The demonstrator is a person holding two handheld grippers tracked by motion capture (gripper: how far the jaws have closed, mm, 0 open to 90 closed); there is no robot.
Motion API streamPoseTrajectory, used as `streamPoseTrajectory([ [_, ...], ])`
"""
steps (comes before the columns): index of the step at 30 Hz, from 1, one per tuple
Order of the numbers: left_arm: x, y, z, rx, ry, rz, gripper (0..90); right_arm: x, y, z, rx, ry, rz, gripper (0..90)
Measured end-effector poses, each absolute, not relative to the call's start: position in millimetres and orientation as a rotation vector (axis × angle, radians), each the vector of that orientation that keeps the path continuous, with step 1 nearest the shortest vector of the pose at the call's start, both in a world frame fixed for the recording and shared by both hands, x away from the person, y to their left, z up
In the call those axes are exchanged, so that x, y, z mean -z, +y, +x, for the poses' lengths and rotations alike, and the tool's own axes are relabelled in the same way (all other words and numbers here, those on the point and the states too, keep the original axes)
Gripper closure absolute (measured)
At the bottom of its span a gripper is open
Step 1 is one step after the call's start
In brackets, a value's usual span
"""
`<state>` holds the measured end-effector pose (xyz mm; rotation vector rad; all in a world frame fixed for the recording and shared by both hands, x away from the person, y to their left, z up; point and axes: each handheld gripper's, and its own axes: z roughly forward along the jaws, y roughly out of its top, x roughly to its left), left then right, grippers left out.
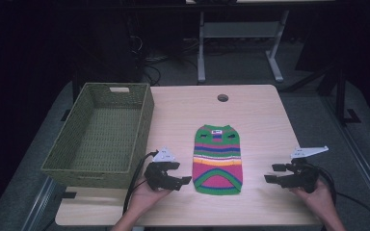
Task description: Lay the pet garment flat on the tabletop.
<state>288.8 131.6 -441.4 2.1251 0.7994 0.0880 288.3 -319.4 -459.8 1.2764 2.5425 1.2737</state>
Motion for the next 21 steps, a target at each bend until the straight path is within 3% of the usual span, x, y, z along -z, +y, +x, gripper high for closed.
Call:
streamPoseTrajectory([
  [21, 443.3, 148.4, 268.8, -0.095, 0.818, 2.095, 27.3, 464.6, -344.0, 252.6, -1.281, 2.472, 1.324, 27.1],
])
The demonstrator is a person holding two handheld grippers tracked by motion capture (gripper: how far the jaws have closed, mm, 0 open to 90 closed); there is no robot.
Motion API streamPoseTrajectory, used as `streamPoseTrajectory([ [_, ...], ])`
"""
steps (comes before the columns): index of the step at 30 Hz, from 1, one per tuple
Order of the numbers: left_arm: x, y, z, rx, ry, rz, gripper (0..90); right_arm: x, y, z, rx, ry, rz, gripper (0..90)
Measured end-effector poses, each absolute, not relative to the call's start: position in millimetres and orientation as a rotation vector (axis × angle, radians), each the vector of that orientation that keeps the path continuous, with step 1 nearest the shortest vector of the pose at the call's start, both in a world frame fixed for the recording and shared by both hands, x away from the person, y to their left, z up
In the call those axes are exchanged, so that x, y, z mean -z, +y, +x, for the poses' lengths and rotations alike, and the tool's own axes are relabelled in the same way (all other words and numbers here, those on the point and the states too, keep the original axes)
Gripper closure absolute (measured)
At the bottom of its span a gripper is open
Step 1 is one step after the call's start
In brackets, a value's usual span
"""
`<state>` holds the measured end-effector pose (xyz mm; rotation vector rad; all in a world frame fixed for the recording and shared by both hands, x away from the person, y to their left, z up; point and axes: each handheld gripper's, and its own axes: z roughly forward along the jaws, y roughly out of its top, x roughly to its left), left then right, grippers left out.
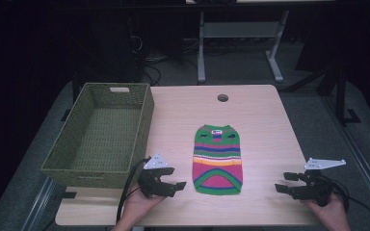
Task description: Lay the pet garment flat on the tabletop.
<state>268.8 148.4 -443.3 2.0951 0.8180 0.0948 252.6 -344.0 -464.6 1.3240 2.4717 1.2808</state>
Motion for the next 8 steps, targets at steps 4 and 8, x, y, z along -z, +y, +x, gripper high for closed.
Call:
streamPoseTrajectory([
  [4, 442.5, 150.7, 263.7, -0.099, 0.812, 2.08, 27.3, 464.6, -345.3, 241.6, -1.288, 2.46, 1.324, 26.5],
  [8, 444.3, 153.1, 260.8, -0.106, 0.813, 2.07, 27.3, 464.2, -344.2, 232.0, -1.287, 2.45, 1.309, 25.7],
])
